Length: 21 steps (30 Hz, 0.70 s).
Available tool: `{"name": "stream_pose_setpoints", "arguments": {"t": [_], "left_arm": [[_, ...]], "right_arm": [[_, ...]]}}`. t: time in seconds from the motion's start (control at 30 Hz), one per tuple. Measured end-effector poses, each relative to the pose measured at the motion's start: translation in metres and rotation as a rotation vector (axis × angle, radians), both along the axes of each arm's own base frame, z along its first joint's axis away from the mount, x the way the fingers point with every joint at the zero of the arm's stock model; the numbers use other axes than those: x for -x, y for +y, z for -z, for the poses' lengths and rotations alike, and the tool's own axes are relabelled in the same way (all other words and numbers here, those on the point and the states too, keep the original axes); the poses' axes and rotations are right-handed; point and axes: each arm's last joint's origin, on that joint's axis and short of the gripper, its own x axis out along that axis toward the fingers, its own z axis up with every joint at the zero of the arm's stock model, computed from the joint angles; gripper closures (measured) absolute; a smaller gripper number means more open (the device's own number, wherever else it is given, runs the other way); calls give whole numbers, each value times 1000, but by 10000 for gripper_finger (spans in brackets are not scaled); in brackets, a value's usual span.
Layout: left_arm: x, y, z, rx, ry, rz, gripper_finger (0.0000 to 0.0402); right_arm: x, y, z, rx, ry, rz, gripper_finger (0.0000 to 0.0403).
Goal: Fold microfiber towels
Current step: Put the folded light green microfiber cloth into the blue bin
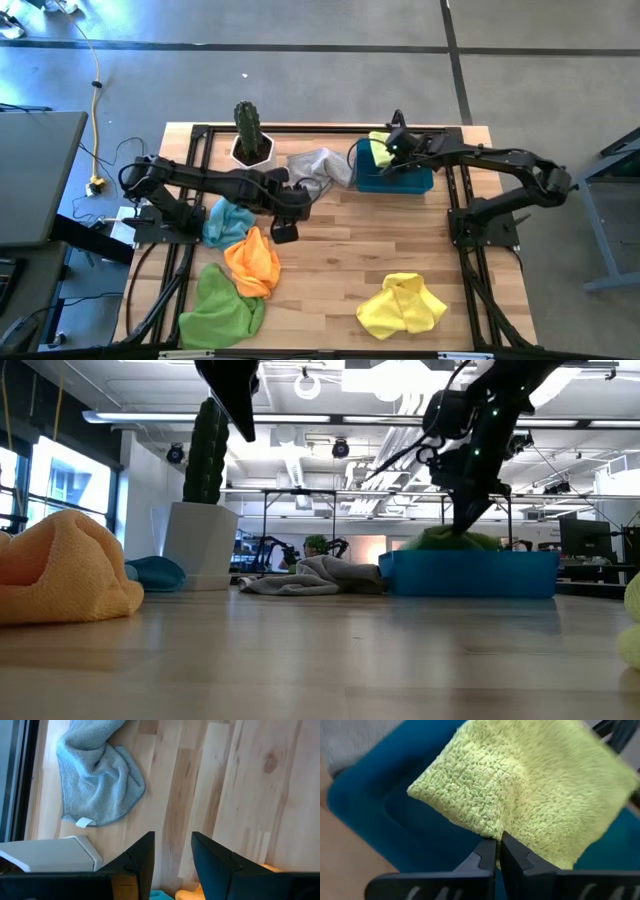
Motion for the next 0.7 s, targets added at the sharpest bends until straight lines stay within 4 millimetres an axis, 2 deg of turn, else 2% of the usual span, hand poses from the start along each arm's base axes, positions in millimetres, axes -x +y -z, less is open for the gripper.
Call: {"name": "stream_pose_setpoints", "arguments": {"t": [0.3, 0.5, 0.6, 0.7], "left_arm": [[-2, -11, -1, 9, -28, 7, 282], [-1, -17, -1, 10, -28, 27, 282], [-1, -18, -1, 10, -29, 29, 282], [-1, -18, -1, 10, -29, 29, 282]], "right_arm": [[-21, 7, 34, -91, 103, -54, 403], [-26, 10, 38, -89, 104, -72, 402], [-26, 9, 37, -80, 103, -88, 385], [-26, 9, 37, -76, 111, -111, 347]]}}
